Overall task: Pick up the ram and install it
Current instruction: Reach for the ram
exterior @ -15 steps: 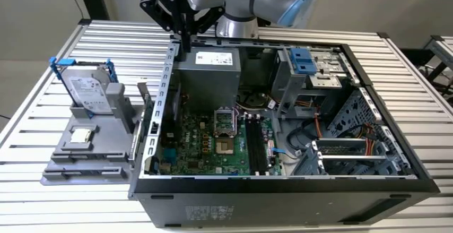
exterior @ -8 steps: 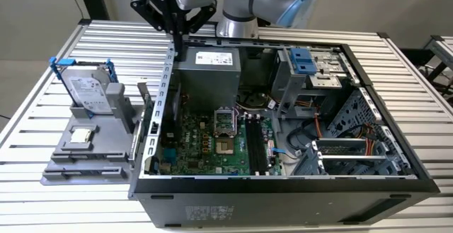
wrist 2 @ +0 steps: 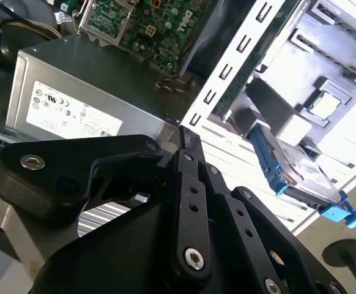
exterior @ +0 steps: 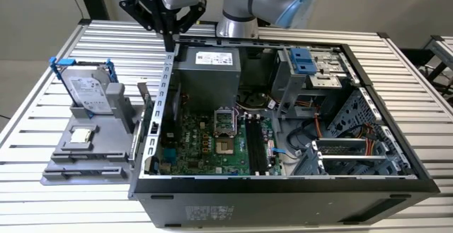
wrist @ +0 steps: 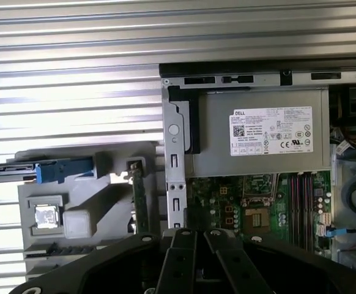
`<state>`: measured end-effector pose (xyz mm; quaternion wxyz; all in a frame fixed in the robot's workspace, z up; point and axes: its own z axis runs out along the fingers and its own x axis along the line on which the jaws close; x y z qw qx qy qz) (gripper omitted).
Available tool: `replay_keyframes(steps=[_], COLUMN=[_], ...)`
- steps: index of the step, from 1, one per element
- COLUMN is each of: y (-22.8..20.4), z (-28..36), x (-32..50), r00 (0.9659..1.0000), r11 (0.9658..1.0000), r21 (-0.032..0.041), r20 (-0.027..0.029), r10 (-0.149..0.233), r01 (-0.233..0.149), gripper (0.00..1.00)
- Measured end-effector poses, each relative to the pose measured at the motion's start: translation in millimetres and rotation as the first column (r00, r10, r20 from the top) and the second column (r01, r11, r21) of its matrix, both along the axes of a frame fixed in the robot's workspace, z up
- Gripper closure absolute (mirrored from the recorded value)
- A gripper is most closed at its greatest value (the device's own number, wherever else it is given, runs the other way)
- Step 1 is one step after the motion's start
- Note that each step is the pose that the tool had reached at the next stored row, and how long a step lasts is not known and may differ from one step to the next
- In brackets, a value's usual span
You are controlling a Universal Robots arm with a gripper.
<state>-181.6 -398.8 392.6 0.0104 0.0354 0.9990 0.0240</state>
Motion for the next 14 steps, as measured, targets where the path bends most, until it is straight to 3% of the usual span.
replay_keyframes(steps=[14], y=[0.3], z=[0.0], x=[-25.2], r00=[1.0], r11=[1.0], r21=[0.0001], r20=[0.0], r10=[0.001], r01=[-0.001], gripper=[1.0])
